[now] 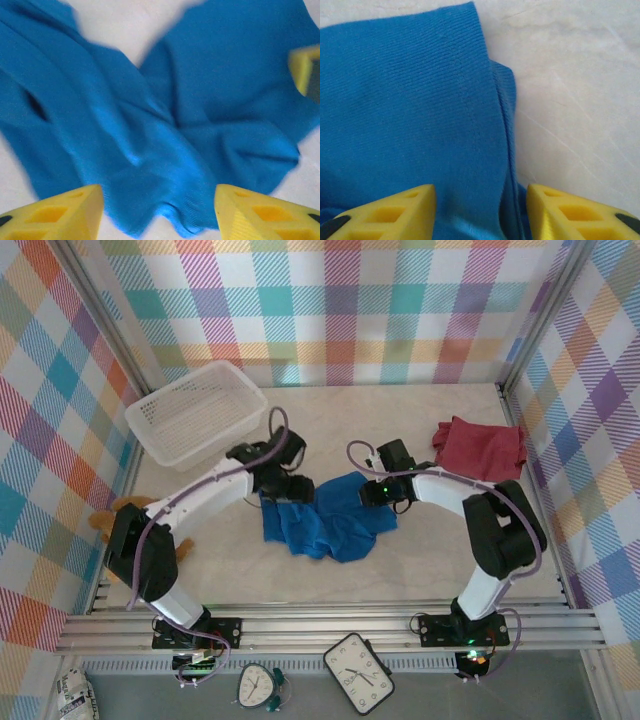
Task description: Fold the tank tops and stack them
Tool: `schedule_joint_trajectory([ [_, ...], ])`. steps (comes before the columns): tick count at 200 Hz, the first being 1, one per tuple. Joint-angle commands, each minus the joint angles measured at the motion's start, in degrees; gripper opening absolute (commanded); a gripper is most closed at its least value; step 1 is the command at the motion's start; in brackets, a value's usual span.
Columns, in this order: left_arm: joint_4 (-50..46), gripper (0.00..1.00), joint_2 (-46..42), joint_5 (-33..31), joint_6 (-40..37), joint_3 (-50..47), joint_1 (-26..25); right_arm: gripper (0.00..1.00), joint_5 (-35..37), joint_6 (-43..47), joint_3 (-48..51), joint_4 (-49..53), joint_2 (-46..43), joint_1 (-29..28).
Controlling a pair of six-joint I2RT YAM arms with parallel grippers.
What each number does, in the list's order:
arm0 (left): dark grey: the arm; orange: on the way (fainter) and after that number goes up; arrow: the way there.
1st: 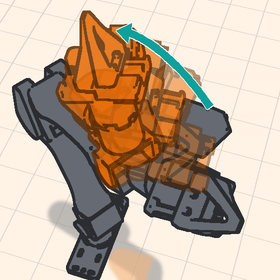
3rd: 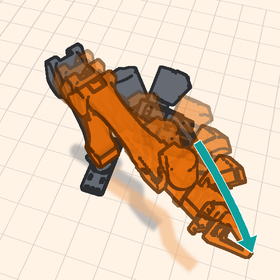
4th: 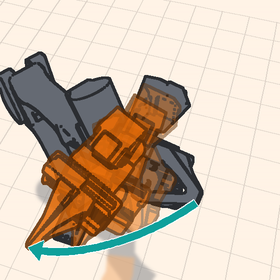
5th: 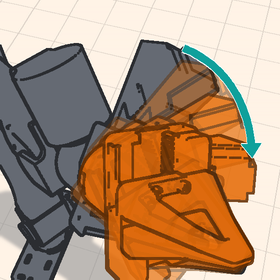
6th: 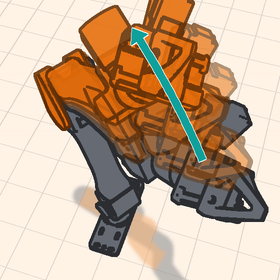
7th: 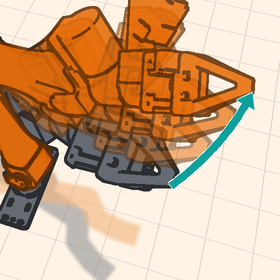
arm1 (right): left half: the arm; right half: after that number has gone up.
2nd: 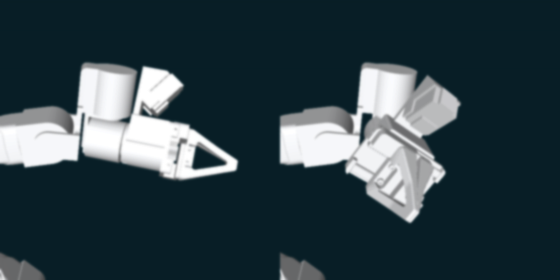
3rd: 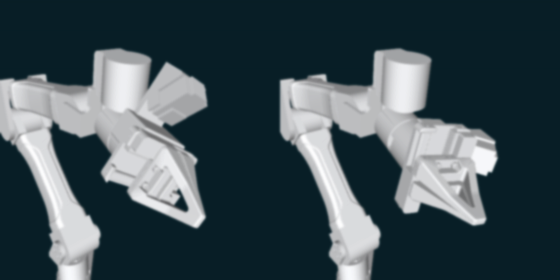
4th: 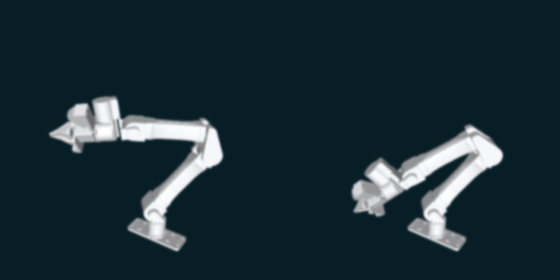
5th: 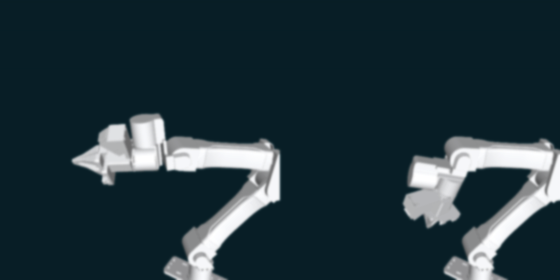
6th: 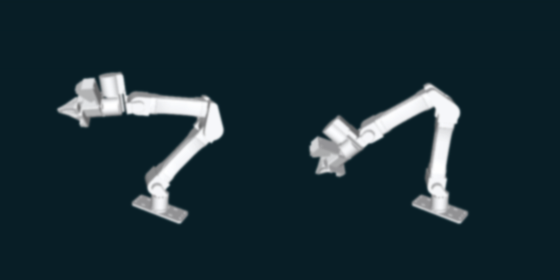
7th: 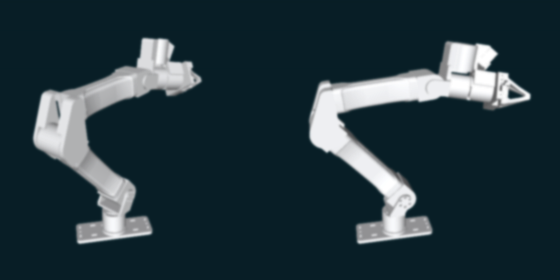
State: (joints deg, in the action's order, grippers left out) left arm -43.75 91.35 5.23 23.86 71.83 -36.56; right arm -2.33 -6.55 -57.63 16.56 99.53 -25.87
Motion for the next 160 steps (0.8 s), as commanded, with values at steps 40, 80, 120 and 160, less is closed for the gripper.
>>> schedule_joint_trajectory([
  [40,4.60,0.45,6.28,1.53,5.73,-10.01,-0.66,0.21,-6.32,-3.15,1.64,2.78,-0.69,-1.50],
  [80,1.94,0.35,14.11,-0.74,-1.20,-6.70,5.18,0.15,-11.80,-10.13,9.96,0.42,-9.31,-5.92],
  [120,-2.25,0.34,22.69,-3.21,-7.98,5.97,8.89,0.16,-15.27,-17.37,12.62,-2.28,-12.64,-15.54],
  [160,-5.27,0.37,35.03,-2.40,-13.85,24.40,9.10,0.20,-17.50,-20.09,10.87,-6.82,-9.29,-22.52],
])
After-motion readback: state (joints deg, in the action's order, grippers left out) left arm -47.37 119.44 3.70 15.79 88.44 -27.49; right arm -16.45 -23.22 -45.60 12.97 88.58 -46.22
